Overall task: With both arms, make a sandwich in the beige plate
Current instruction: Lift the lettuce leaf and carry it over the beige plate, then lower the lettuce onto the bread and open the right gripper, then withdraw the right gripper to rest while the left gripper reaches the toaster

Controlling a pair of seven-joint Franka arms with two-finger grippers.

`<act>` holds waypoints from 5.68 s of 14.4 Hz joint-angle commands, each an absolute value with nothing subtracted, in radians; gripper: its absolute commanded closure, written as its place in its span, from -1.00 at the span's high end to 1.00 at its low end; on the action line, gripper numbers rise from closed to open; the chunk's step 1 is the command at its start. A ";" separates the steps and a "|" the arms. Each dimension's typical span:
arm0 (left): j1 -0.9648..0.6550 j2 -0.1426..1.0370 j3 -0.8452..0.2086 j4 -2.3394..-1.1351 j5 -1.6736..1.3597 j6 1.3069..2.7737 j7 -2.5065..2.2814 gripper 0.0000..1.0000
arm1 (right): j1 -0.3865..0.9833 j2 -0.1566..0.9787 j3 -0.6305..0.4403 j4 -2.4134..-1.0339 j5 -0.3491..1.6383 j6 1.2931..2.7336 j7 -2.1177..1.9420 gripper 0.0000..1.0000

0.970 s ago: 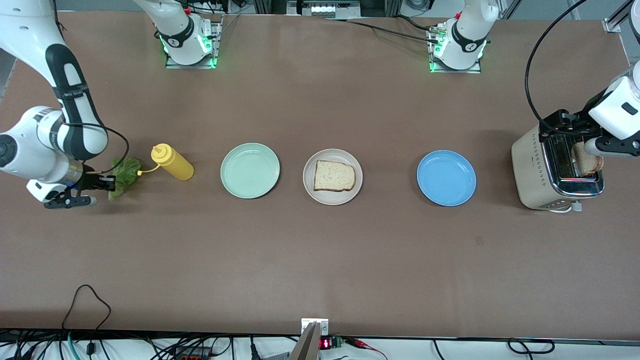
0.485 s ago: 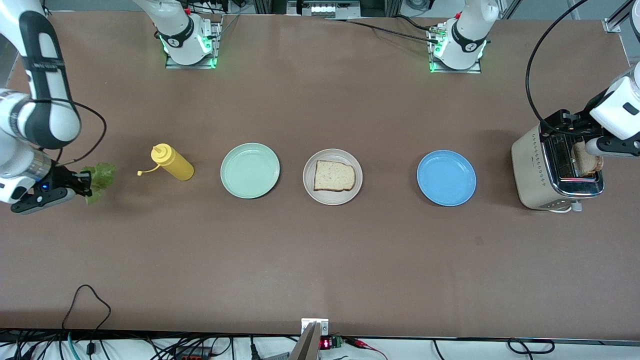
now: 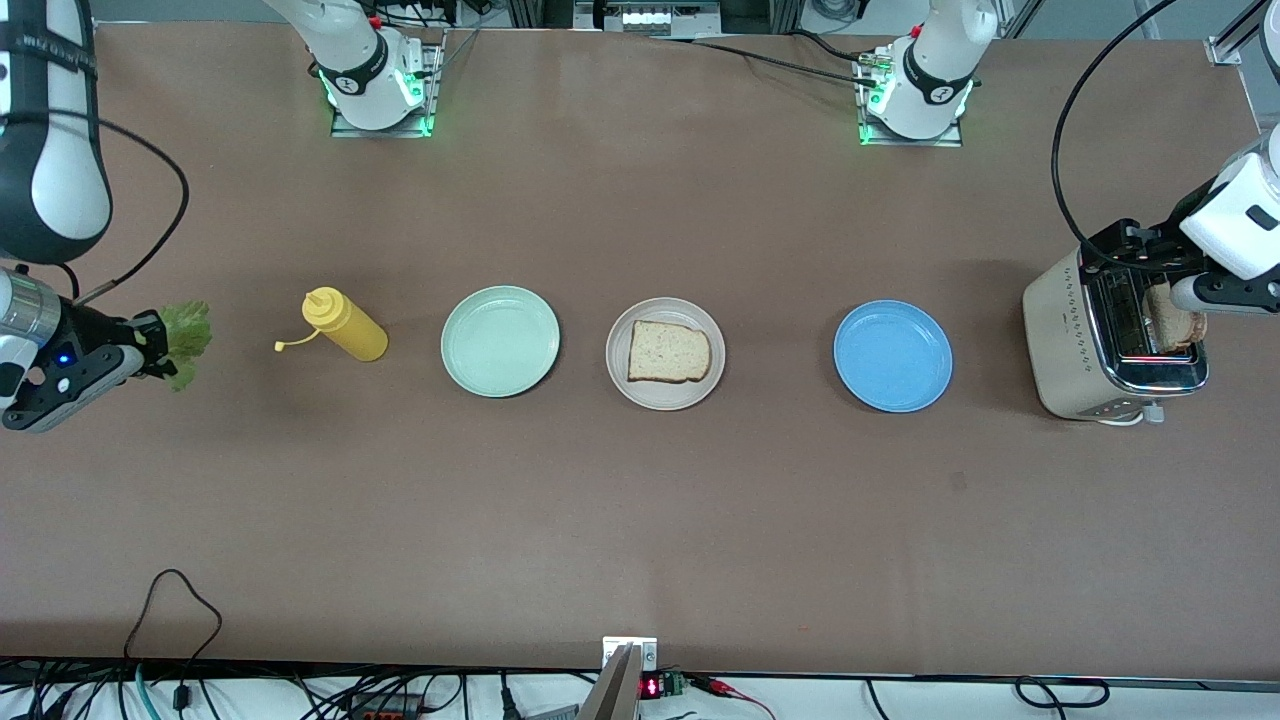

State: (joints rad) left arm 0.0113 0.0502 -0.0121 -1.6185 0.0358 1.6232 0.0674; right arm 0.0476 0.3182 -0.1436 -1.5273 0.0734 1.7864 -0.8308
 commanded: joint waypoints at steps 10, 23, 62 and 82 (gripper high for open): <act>0.012 0.037 -0.006 -1.631 0.029 1.617 0.094 1.00 | 0.507 0.362 -0.144 -1.330 0.078 1.677 -0.896 -0.93; 0.011 0.037 -0.006 -1.631 0.029 1.617 0.094 1.00 | 0.842 0.682 -0.144 -1.305 0.141 2.182 -0.643 -0.99; 0.205 0.242 0.005 -1.532 0.081 1.558 0.097 1.00 | 0.773 0.493 -0.393 -1.279 0.147 1.878 -0.407 1.00; 0.430 0.179 -0.006 -1.953 0.118 2.008 0.354 -0.15 | 0.039 0.103 0.052 -1.394 -0.005 1.503 0.096 1.00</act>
State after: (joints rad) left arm 0.4127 0.2016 0.0057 -1.9240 0.1340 1.9726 0.3389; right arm 0.0907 0.1652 -0.0173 -1.3262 0.0203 1.4950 0.0057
